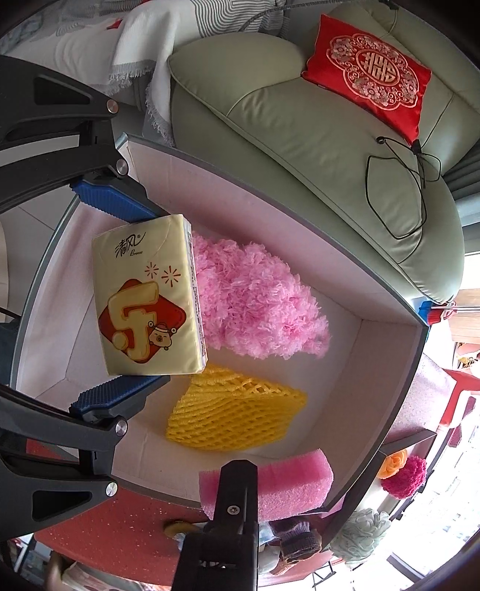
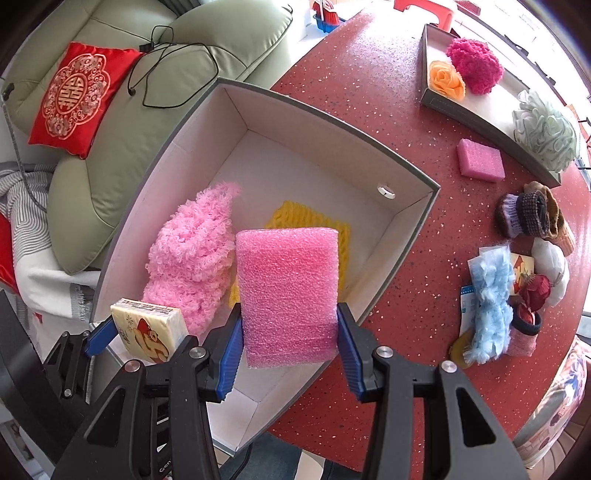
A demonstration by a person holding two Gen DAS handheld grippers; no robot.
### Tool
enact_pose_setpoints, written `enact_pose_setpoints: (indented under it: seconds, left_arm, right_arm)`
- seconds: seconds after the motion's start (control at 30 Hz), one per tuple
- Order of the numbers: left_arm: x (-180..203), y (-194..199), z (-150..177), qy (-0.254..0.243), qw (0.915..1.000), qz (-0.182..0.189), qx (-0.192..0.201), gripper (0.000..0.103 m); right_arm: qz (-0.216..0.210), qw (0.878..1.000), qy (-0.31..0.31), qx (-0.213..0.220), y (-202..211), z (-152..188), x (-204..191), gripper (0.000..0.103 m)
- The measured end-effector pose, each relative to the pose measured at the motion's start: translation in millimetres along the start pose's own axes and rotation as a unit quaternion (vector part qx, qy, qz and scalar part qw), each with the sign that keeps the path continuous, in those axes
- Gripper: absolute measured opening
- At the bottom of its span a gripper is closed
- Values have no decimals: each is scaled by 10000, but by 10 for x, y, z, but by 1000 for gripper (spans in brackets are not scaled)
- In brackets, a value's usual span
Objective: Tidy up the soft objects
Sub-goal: 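Lower both items into the box and open both tools, then withdraw both tools from the box toward the blue fluffy duster and sock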
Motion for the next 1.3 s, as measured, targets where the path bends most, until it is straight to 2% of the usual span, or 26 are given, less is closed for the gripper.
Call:
enact_pose_setpoints:
  seconds: [0.4, 0.43, 0.47, 0.5, 0.57, 0.63, 0.67, 0.73, 0.8, 0.9, 1.03, 1.3]
  left_arm:
    - [40, -65, -5, -81, 9999, 39, -59, 78]
    - [41, -74, 1, -87, 9999, 30, -102, 81]
    - [44, -85, 11, -83, 9998, 38, -151, 84]
    - [48, -95, 22, -53, 9998, 68, -202, 91]
    - [66, -101, 36, 24, 9994, 211, -256, 93]
    - [68, -110, 39, 38, 9993, 216, -297, 96]
    - [60, -115, 43, 29, 9994, 155, -318, 102]
    - [41, -109, 43, 16, 9995, 14, -316, 103]
    - [28, -94, 49, 91, 9995, 32, -309, 103]
    - [56, -65, 54, 109, 9993, 210, -287, 103]
    - [77, -8, 79, -26, 9996, 63, -287, 103]
    - [272, 114, 187, -297, 9986, 111, -423, 103]
  right_arm:
    - [77, 9999, 33, -142, -123, -8, -7, 51]
    - [93, 9999, 35, -137, -125, -13, -2, 51]
    - [100, 9998, 41, -136, -125, -18, -3, 54]
    - [92, 9998, 43, -145, -126, -18, -2, 65]
    - [58, 9998, 29, -164, -126, -13, 4, 82]
    - [0, 9999, 2, -154, -119, -7, 18, 83]
    - [-96, 9999, -33, -100, -94, -11, 15, 83]
    - [-152, 9998, -75, -71, -56, -8, 18, 89]
    - [-186, 9998, -83, -35, -22, -15, 23, 103]
    - [-215, 9997, -70, 89, 55, -18, 39, 103]
    - [-251, 9994, -92, 226, 162, 21, 97, 103]
    - [-305, 9985, -347, 294, 324, 234, 347, 103]
Point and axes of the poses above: each gripper's, at about its wrist camera, not at the fingertips, and y roughly against the way its jaws point, x to its right, z to its underside, the point moved 10 cm from there along -y, roughly the way its jaws point, and after that the axes turned 3 degrees about -y, right-handed, at the moved point
